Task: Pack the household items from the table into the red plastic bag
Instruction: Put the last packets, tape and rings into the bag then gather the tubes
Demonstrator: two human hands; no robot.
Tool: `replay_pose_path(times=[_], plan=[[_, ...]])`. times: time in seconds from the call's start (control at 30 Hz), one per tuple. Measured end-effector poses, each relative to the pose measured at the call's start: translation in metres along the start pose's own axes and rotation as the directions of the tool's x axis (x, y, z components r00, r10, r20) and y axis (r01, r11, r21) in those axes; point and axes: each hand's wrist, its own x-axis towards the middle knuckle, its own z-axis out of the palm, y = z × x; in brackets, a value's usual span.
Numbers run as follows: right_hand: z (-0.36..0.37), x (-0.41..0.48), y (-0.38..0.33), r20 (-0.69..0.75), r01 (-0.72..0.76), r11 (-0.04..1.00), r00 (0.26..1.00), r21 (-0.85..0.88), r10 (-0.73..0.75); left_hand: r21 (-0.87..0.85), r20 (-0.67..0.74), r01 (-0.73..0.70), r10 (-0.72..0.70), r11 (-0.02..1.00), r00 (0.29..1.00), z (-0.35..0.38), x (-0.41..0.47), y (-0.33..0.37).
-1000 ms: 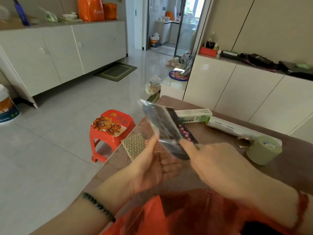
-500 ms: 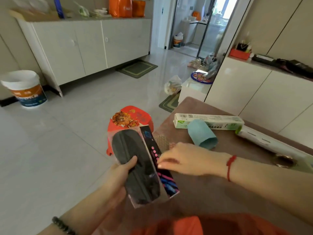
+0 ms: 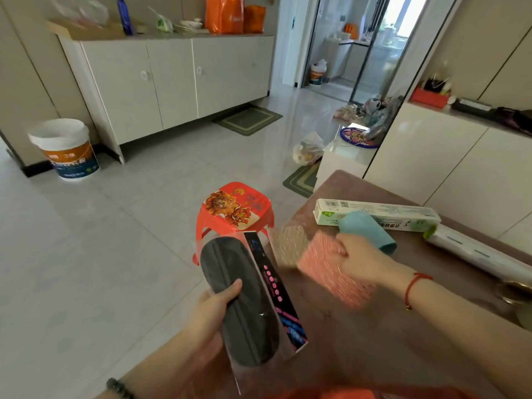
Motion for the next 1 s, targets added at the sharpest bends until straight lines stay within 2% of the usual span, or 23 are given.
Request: replay_pose_path(times=[0.03, 0.07, 0.1, 0.13, 0.17, 0.23, 0.3, 0.37, 0.47, 0.63, 0.83, 1.0], plan=[[-0.009, -0.005, -0.013, -0.118, 0.004, 0.977, 0.993, 0.213, 0.021, 0.004, 0.01, -0.006, 0.006, 1.0, 1.0, 0.003, 0.0, -0.001], [-0.017, -0.01, -0.027, -0.187, 0.037, 0.886, 0.981, 0.461, 0.057, 0.002, 0.031, -0.015, 0.015, 1.0, 0.999, 0.005, 0.0, -0.002], [-0.023, -0.016, -0.042, -0.179, 0.054, 0.758, 0.98, 0.65, 0.084, -0.003, 0.062, -0.026, 0.026, 1.0, 0.998, 0.009, -0.001, -0.003], [-0.02, -0.021, -0.055, -0.12, 0.042, 0.681, 0.99, 0.731, 0.068, -0.017, 0.107, -0.021, 0.023, 1.0, 0.994, 0.012, -0.003, -0.004], [-0.011, -0.027, -0.067, -0.062, 0.032, 0.705, 0.998, 0.709, 0.016, -0.036, 0.159, -0.001, 0.007, 0.999, 0.987, 0.016, -0.007, -0.005], [0.017, -0.038, -0.083, 0.01, 0.052, 0.836, 0.998, 0.546, -0.068, -0.057, 0.215, 0.021, -0.009, 0.998, 0.977, 0.022, -0.013, -0.007], [0.036, -0.036, -0.083, 0.089, 0.053, 0.895, 0.991, 0.442, -0.102, -0.042, 0.156, 0.035, -0.028, 0.999, 0.987, 0.019, -0.014, -0.011], [0.034, -0.024, -0.072, 0.138, 0.026, 0.939, 0.987, 0.343, -0.077, -0.02, 0.092, 0.07, -0.068, 0.997, 0.993, 0.007, -0.012, -0.012], [0.024, -0.006, -0.044, 0.085, -0.058, 0.965, 0.996, 0.254, 0.037, 0.011, 0.062, 0.082, -0.083, 0.997, 0.995, -0.011, -0.009, -0.01], [0.027, -0.008, -0.012, -0.038, -0.045, 0.989, 0.998, 0.142, 0.05, 0.068, 0.119, 0.102, -0.11, 0.992, 0.987, -0.016, -0.014, -0.009], [0.012, -0.021, 0.019, -0.128, -0.106, 0.986, 0.984, 0.129, 0.122, 0.124, 0.131, 0.119, -0.135, 0.985, 0.982, -0.008, -0.022, -0.004], [0.011, -0.025, 0.041, -0.152, -0.218, 0.969, 0.96, 0.119, 0.234, 0.159, 0.094, 0.127, -0.143, 0.979, 0.985, -0.004, -0.027, 0.001]])
